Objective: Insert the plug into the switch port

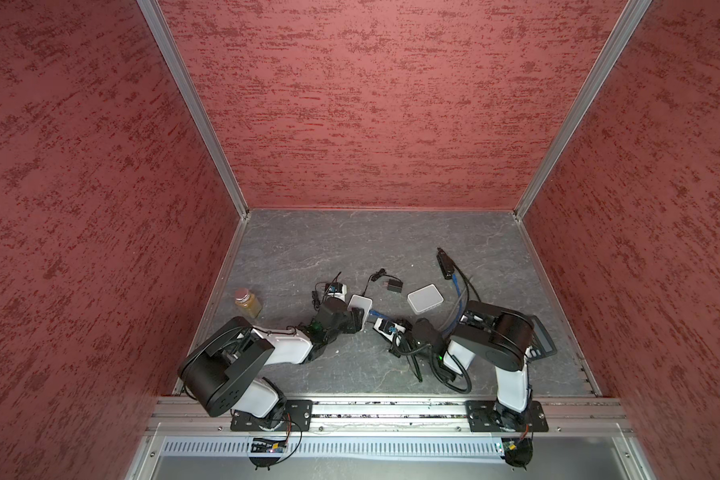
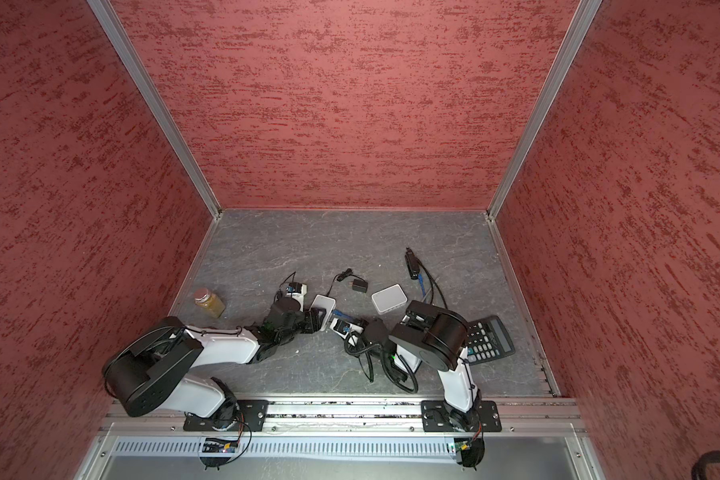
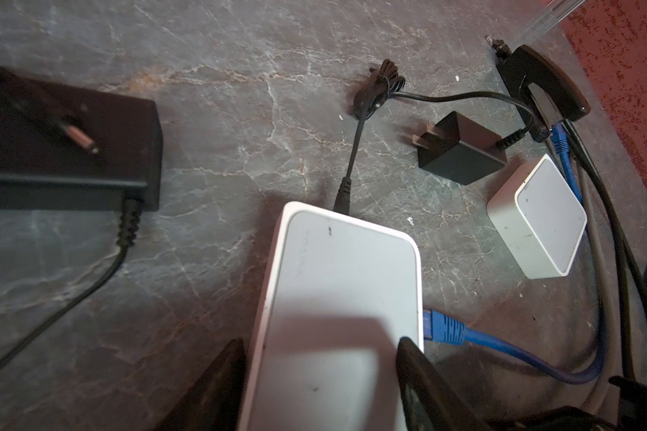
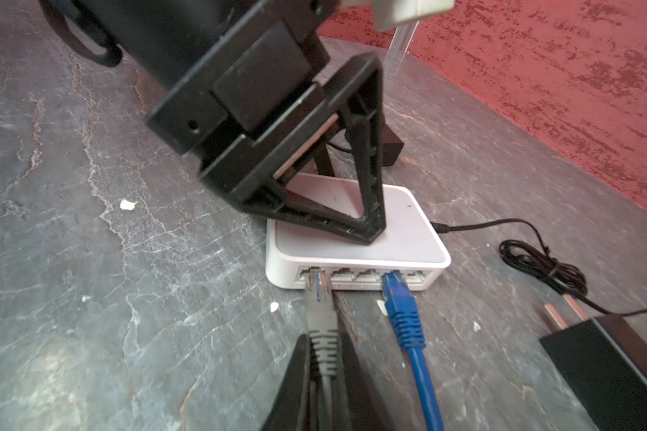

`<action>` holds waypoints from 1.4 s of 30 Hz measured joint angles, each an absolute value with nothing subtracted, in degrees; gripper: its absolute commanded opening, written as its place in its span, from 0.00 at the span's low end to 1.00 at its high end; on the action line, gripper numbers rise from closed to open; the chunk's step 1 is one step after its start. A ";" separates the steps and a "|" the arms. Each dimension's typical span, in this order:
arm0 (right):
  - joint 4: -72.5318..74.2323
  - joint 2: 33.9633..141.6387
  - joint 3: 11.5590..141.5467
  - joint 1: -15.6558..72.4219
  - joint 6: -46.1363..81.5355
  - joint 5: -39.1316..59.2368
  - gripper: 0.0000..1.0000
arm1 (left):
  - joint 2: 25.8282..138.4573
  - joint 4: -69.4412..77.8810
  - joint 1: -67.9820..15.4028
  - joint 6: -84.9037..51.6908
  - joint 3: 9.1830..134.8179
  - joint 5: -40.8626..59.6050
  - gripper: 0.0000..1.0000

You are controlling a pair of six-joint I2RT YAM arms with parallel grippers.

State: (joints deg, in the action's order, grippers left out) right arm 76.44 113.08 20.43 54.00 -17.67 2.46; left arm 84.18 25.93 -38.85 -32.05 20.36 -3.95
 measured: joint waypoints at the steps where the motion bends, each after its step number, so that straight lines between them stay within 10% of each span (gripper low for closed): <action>1: 77.06 113.16 20.12 54.00 -17.54 2.15 0.00 | 84.18 26.00 -39.03 -32.47 20.36 -3.95 0.64; 42: 78.91 114.48 19.07 56.38 -18.48 3.16 0.00 | 81.67 23.18 -40.40 -28.05 20.99 -2.39 0.60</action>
